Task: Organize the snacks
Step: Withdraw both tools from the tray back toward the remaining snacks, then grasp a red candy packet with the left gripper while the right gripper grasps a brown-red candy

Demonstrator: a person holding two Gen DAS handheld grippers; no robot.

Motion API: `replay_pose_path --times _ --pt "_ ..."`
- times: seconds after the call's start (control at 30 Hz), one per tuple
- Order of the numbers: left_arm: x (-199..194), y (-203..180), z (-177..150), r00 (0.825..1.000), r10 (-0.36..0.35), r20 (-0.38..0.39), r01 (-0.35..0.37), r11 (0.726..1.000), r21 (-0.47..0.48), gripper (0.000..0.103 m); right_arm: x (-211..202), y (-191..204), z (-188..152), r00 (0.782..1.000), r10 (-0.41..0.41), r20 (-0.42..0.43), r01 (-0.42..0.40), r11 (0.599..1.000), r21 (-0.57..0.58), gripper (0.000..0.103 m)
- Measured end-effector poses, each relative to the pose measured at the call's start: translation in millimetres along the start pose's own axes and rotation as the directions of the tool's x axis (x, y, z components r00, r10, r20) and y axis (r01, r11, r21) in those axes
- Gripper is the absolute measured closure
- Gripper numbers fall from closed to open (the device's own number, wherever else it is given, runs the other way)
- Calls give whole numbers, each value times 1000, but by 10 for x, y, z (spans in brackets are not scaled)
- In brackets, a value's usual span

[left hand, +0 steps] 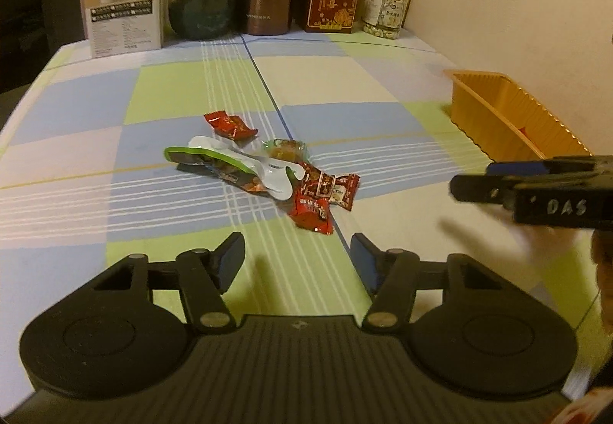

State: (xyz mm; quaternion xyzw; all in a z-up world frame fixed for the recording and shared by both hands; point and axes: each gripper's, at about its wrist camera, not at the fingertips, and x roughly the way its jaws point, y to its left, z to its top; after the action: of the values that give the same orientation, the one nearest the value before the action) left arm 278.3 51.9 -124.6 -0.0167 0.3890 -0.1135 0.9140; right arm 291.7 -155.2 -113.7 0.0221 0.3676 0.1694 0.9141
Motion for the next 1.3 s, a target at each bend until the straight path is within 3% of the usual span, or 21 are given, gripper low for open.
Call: replay_pose_path --times 0.4,0.5,0.77,1.0,1.2,1.3 --pt "435 -22 117 999 -37 -5 37 999 -11 65 412 -52 63 999 -1 -38 1 1000 7 45" --pt "458 -5 138 999 -44 -6 44 999 -14 81 453 -40 77 999 9 -38 -9 1000 -8 45" --pt "236 145 71 999 18 -29 -18 1000 -22 83 549 168 91 994 108 -21 -110 987 -121 45" --pt "19 404 -15 997 69 -23 -71 991 -112 83 796 451 100 985 169 -19 -168 952 -256 46" --pt "32 442 -26 998 56 -24 -59 991 -123 83 1034 585 43 988 154 -27 -153 921 -358 54" --pt "49 418 -34 998 52 -27 -55 991 -120 83 1036 598 23 988 153 -17 -148 917 -371 63"
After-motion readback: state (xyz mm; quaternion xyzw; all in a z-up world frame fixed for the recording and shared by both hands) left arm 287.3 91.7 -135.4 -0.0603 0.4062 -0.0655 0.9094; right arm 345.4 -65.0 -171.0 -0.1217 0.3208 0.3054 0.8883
